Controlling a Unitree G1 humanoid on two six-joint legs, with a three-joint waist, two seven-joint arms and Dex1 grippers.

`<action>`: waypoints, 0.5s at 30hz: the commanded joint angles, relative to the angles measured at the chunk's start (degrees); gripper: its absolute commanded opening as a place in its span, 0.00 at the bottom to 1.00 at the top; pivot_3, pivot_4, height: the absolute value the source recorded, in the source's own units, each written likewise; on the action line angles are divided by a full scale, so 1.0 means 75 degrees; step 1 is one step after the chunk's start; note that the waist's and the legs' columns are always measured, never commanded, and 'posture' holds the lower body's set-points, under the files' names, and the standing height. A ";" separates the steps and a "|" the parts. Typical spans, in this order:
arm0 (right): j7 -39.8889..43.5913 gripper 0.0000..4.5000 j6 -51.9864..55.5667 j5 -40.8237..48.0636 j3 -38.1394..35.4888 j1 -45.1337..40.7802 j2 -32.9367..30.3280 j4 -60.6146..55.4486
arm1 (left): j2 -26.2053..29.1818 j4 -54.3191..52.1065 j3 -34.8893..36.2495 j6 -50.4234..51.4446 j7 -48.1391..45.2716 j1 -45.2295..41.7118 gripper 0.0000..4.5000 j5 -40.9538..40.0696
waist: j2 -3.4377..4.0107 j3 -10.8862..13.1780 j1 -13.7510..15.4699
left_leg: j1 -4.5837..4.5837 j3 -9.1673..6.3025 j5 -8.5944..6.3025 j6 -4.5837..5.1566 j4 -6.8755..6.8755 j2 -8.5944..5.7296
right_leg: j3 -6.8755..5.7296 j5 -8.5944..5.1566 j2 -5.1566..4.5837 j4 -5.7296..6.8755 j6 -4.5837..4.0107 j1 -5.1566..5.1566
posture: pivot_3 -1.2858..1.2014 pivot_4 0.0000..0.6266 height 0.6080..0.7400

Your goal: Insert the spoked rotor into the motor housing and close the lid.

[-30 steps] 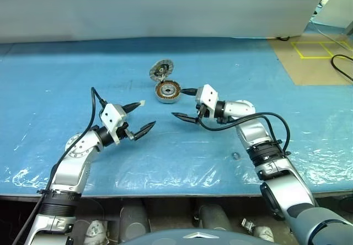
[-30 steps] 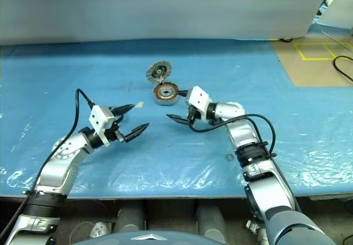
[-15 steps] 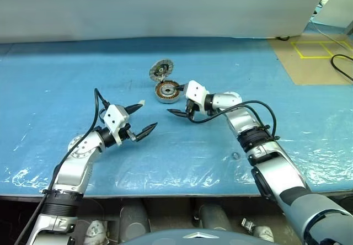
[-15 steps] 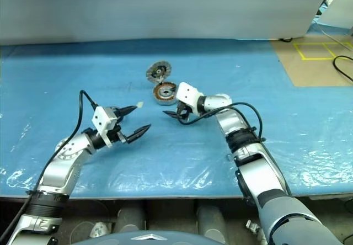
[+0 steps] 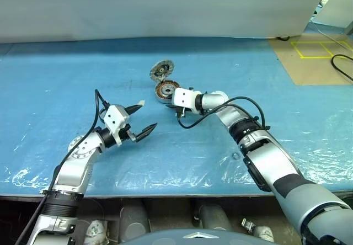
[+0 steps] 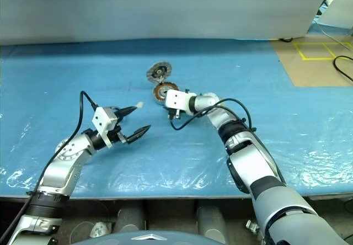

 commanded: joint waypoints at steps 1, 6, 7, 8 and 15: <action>-0.0195 0.01 -0.0234 -0.0134 0.0008 -0.0169 0.0038 0.0269 | 0.0036 -0.0238 0.0079 -0.0135 0.0024 0.0012 1.00 0.0006 | 0.0000 0.0000 0.0001 | 0.0001 0.0000 0.0000 0.0000 0.0000 0.0000 | -0.0001 0.0000 0.0000 0.0000 0.0000 0.0001 | 0.52 0.24 1.00; -0.0125 0.01 -0.0269 0.0030 -0.0171 -0.0078 0.0115 0.0337 | 0.0035 -0.0211 0.0040 -0.0130 0.0009 -0.0053 1.00 0.0028 | 0.0001 0.0000 0.0002 | 0.0003 0.0000 -0.0002 0.0003 0.0002 0.0000 | 0.0000 0.0000 -0.0001 0.0004 -0.0001 0.0001 | 0.52 0.24 1.00; -0.0123 0.01 -0.0267 0.0048 -0.0195 -0.0064 0.0120 0.0328 | 0.0034 -0.0203 0.0033 -0.0127 0.0004 -0.0073 1.00 0.0033 | 0.0001 0.0000 0.0002 | 0.0003 0.0000 -0.0002 0.0003 0.0002 0.0000 | -0.0001 0.0000 -0.0001 0.0005 -0.0001 0.0001 | 0.52 0.24 1.00; -0.0102 0.01 -0.0259 0.0080 -0.0225 -0.0045 0.0124 0.0311 | 0.0034 -0.0201 0.0029 -0.0126 0.0000 -0.0085 1.00 0.0035 | 0.0001 0.0000 0.0004 | 0.0003 0.0000 -0.0002 0.0003 0.0002 0.0001 | -0.0001 0.0000 -0.0001 0.0006 -0.0001 0.0001 | 0.52 0.24 1.00; 0.1357 0.01 0.0514 0.1256 -0.0793 0.0421 0.0298 -0.0789 | 0.0059 -0.0271 0.0024 -0.0113 -0.0026 -0.0046 1.00 0.0035 | 0.0001 0.0000 0.0005 | -0.0003 0.0000 -0.0004 0.0007 0.0002 0.0007 | -0.0004 -0.0001 0.0002 0.0004 -0.0002 -0.0002 | 0.52 0.24 1.00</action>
